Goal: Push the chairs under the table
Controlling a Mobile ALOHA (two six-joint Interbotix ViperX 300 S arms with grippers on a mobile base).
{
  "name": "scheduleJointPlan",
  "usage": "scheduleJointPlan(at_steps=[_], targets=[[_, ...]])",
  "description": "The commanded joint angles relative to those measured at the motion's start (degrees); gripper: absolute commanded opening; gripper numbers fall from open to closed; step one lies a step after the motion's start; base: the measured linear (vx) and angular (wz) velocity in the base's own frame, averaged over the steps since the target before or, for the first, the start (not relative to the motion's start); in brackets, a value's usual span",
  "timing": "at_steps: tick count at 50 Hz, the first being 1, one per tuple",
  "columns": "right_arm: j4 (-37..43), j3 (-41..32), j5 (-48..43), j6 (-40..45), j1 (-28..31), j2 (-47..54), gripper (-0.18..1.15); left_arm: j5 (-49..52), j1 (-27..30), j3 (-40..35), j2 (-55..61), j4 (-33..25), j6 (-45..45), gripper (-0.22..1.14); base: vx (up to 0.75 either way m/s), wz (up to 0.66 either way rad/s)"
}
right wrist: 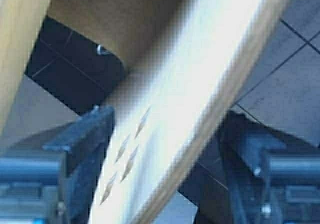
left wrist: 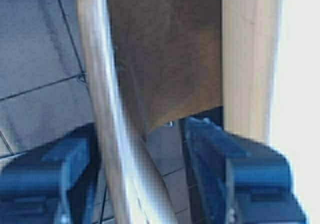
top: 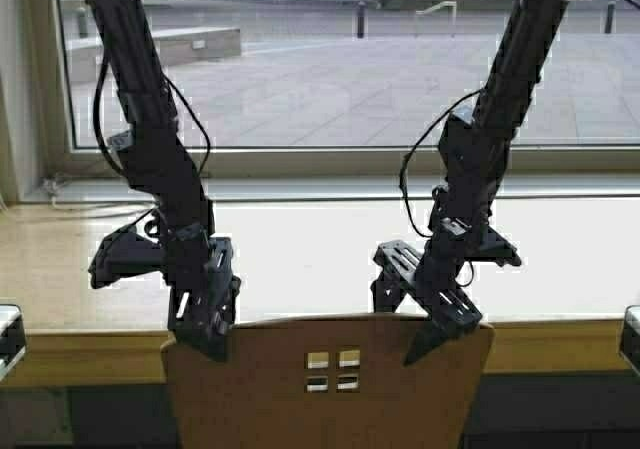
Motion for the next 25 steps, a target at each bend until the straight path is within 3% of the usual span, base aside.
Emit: scheduleJointPlan(at_steps=[1,17,25], targets=[[-0.09,1.76,-1.05,-0.09,-0.18,-6.86,0.92,-0.35,0.79,2.11,-8.61,0.26,0.97,0.83,0.00,0.00],[-0.62,9.93,-2.72,-0.35,-0.26,-18.90,0.92,1.41,0.79,12.13,-22.85,0.70,3.87,0.83,0.00,0.00],[-10.55,14.24,-8.70,-2.20,-0.44,-26.10,0.92,-3.52,1.32,17.58,-29.88,11.87,13.18,0.83,-0.01,0.02]])
